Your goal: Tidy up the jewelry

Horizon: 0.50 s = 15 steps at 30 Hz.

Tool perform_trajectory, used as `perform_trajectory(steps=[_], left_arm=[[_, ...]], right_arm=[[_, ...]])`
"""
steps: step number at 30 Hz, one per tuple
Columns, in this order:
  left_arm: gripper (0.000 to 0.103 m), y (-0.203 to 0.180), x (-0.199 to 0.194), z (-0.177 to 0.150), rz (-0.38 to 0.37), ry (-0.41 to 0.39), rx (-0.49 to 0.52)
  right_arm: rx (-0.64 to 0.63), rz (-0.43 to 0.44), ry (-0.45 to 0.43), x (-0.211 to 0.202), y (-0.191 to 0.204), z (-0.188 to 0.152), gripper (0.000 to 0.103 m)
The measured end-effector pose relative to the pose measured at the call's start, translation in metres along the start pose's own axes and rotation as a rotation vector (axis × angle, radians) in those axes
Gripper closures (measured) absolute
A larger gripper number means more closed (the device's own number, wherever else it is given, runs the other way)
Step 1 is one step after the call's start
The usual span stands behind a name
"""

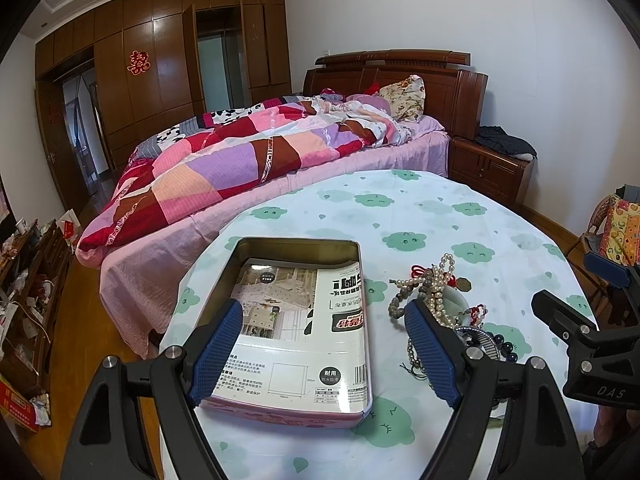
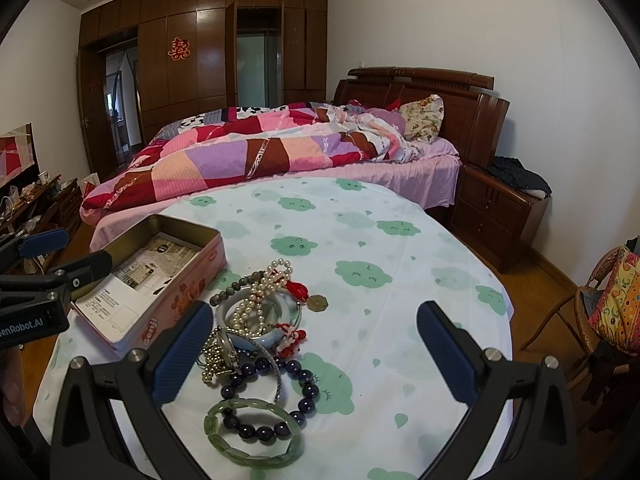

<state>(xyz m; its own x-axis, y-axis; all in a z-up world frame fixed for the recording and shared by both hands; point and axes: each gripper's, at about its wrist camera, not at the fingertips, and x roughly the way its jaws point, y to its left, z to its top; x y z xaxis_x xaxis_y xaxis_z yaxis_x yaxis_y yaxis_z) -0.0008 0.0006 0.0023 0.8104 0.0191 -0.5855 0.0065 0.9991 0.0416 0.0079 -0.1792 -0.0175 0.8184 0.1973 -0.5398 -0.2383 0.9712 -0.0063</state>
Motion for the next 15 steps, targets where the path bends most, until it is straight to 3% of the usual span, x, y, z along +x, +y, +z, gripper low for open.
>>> perform_trajectory(steps=[15], left_arm=[[0.02,0.0035,0.0006,-0.0021,0.002,0.006,0.0]], right_arm=[[-0.003,0.0,0.008,0.0028,0.0,0.0002,0.0]])
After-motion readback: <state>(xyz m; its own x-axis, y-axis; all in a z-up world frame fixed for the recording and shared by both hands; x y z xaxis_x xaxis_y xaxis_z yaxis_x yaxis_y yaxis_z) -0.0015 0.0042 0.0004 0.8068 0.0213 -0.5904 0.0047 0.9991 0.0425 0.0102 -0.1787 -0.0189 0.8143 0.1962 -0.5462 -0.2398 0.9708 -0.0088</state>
